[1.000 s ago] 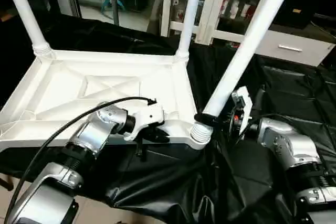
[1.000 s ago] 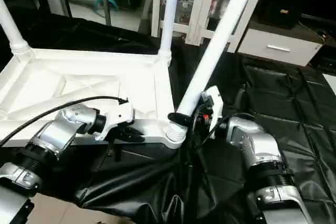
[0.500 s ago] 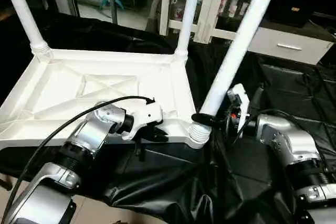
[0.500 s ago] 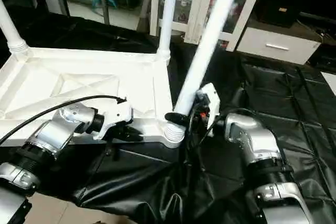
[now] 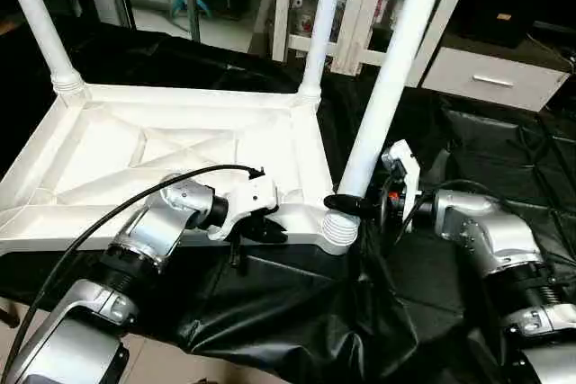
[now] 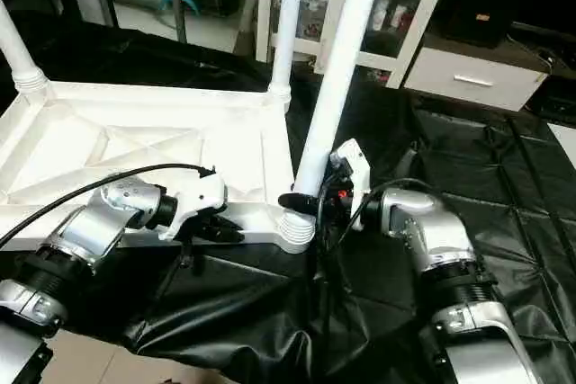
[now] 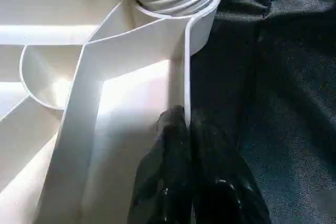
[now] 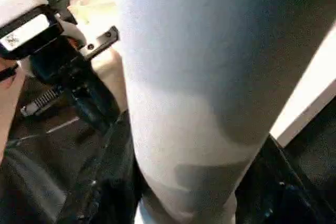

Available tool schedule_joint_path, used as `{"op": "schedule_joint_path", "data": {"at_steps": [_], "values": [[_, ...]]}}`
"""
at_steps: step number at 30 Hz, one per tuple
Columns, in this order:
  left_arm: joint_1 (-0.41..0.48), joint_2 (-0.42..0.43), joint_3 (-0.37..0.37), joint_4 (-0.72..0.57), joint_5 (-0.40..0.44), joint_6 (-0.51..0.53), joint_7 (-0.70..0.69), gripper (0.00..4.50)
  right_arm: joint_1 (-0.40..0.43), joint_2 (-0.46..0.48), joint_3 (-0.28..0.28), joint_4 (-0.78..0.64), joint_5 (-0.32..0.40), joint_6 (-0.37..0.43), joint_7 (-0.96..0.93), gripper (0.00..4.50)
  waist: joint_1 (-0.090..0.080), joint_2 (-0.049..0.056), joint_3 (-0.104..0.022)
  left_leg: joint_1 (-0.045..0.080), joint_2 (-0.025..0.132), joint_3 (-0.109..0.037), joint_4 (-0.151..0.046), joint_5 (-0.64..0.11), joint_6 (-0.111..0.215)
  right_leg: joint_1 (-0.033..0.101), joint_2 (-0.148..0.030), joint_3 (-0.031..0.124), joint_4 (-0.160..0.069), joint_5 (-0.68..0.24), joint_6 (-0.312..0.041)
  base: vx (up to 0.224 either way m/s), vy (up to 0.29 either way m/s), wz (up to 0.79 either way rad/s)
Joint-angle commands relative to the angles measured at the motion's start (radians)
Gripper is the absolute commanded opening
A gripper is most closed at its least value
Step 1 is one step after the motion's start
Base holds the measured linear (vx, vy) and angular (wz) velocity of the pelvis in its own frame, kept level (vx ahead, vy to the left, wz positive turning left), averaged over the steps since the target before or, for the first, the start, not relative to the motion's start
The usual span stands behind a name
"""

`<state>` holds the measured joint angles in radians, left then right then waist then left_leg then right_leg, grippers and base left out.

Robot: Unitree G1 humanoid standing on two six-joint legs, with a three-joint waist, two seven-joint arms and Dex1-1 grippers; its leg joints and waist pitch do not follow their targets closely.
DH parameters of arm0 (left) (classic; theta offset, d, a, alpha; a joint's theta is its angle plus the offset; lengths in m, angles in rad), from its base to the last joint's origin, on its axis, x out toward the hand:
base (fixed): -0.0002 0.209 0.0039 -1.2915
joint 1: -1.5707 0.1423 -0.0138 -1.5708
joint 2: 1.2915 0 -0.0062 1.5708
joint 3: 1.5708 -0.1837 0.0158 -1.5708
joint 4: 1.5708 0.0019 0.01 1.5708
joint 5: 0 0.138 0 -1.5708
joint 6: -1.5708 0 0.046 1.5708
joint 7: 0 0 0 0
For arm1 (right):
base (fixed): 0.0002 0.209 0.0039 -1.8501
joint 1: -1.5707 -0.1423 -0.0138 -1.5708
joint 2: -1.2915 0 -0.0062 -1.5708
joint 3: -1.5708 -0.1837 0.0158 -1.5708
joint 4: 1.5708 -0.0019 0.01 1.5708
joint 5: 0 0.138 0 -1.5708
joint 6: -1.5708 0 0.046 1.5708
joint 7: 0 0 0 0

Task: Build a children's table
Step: Insert table leg to table base

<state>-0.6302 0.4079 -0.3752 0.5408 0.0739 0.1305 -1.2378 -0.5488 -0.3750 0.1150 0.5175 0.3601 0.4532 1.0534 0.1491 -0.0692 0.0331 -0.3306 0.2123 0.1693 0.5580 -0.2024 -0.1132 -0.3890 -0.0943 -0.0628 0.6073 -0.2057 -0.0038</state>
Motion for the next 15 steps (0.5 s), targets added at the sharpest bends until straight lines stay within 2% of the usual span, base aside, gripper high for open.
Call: {"op": "schedule_joint_path", "data": {"at_steps": [1, 5, 9, 15], "values": [[0.014, 0.009, -0.016, 0.008, 0.015, 0.009, -0.005, 0.0, 0.036, -0.014, 0.028, 0.07, -0.075, 0.002, -0.05, 1.86, 0.003, 0.015, -0.048, -0.004, 0.013, 0.008, -0.057, -0.089, 0.008, 0.05, -0.046, 0.034, -0.046, 0.036, -0.238, 0.0, 0.0, 0.0], [0.013, 0.011, -0.018, 0.008, 0.015, 0.01, -0.005, 0.0, 0.035, -0.01, 0.04, 0.074, -0.09, -0.019, -0.051, 1.86, 0.001, 0.016, -0.048, -0.002, 0.015, 0.005, -0.06, -0.131, -0.004, 0.048, -0.047, 0.035, -0.049, -0.015, -0.227, 0.0, 0.0, 0.0], [0.012, 0.012, -0.02, 0.007, 0.016, 0.012, -0.008, 0.0, 0.043, -0.004, 0.086, 0.022, -0.108, -0.057, -0.003, 1.86, -0.002, 0.016, -0.049, -0.003, 0.015, 0.004, -0.058, -0.124, -0.002, 0.049, -0.045, 0.035, -0.046, 0.007, -0.227, 0.0, 0.0, 0.0], [0.011, 0.013, -0.021, 0.006, 0.015, 0.016, -0.01, 0.0, 0.046, -0.015, 0.118, -0.025, -0.119, -0.073, 0.03, 1.86, -0.003, 0.016, -0.049, -0.002, 0.014, 0.005, -0.057, -0.108, 0.006, 0.049, -0.044, 0.035, -0.045, 0.03, -0.234, 0.0, 0.0, 0.0]]}}
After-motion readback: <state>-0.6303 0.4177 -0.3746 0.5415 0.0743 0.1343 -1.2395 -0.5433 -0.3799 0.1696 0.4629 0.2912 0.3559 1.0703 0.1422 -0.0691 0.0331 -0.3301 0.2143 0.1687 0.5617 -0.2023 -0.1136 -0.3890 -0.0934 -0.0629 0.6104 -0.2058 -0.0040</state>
